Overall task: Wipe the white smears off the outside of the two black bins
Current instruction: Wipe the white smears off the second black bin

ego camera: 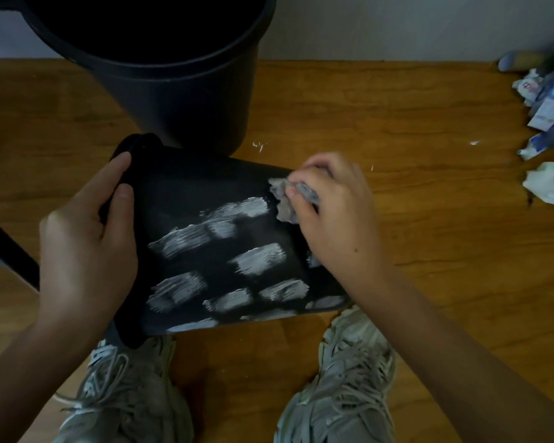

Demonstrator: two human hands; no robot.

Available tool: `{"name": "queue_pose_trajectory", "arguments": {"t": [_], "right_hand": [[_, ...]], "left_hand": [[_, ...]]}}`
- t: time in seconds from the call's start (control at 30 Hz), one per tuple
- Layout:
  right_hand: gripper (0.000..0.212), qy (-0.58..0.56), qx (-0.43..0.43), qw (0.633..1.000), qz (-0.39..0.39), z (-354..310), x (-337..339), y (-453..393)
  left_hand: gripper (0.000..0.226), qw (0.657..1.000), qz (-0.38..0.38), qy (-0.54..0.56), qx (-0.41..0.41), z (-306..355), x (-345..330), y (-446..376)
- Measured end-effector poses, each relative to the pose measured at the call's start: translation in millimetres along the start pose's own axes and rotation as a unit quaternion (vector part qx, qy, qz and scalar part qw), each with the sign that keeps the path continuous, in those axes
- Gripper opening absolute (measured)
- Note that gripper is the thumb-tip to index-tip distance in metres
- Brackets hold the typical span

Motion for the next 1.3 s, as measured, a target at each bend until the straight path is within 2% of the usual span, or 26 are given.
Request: {"name": "queue_pose_trajectory", "arguments": {"t": [0.17,0.37,0.6,0.77,0.83,0.93,1.03,1.2,1.3], "right_hand": [[0.021,-0.012,0.014,1.000,0.004,10.1,2.1,16.8],[0.020,0.013,-0.065,0.996,0.051,43.6,25.4,43.6],[0.014,0.002,0.010,1.000,0.009,-11.0,-5.2,1.2],[0.009,0.032,0.005,0.999,-0.024,-7.2,-5.5,-16.6],[0.012,0.051,-0.036,0.997,-0.043,11.7,-1.8,-14.4],[0.013,0.067,-0.115,0.991,-0.023,56.2,16.0,-3.0],[0.013,0.057,-0.143,0.988,-0.005,75.9,24.1,5.9],[0.010,0.078,-0.131,0.988,0.034,60.8,22.0,12.0],[0.010,0.065,-0.081,0.994,0.044,29.4,12.9,10.7]], "left_hand": [[0.031,1.000,0.007,-0.004,-0.006,-0.3,0.7,-3.2],[0.032,1.000,0.002,-0.020,-0.008,-1.3,-0.2,-2.1],[0.038,1.000,0.014,-0.013,-0.013,-4.8,-1.2,-3.7],[0.040,1.000,0.018,-0.007,-0.011,-10.8,-1.2,-7.5],[0.039,1.000,0.018,-0.010,-0.013,-10.7,-1.5,-7.2],[0.035,1.000,0.018,-0.005,-0.018,-6.4,-1.7,-7.4],[0.033,0.999,0.028,-0.008,-0.019,-6.9,0.8,-5.9],[0.030,0.999,0.023,-0.022,-0.027,-1.6,-0.2,-5.0],[0.031,0.999,0.027,-0.024,-0.034,-0.4,1.2,-2.4]]}}
Point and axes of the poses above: each hand's wrist, its own y-axis away from the middle knuckle, its own x-axis out of the back of the hand, z = x × y, the point moved 9 cm from there along -y, towards the middle knuckle, and after that the axes turned 7 degrees about -z, right-handed, at the moved point
